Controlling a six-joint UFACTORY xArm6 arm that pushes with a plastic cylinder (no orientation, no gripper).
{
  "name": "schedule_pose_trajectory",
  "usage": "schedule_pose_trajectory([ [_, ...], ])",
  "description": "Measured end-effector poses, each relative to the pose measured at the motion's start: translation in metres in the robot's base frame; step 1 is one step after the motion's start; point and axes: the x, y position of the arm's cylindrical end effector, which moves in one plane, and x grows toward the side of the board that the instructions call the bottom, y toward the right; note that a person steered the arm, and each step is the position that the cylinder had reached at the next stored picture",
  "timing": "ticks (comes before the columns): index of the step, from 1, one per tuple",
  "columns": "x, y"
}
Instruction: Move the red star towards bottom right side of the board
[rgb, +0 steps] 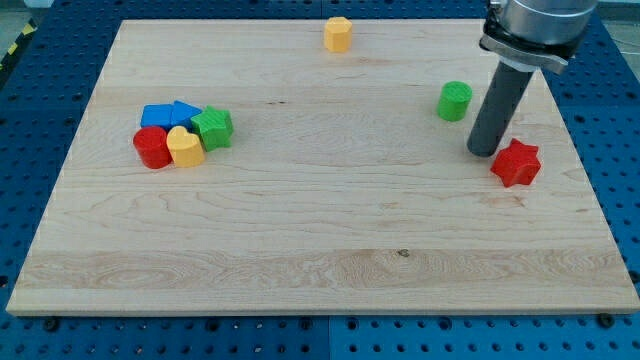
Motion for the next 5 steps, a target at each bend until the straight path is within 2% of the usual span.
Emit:
schedule_pose_trajectory([
  [2, -0.009, 0.020],
  [3, 0.013, 0.031],
  [5, 0.015, 0.053],
])
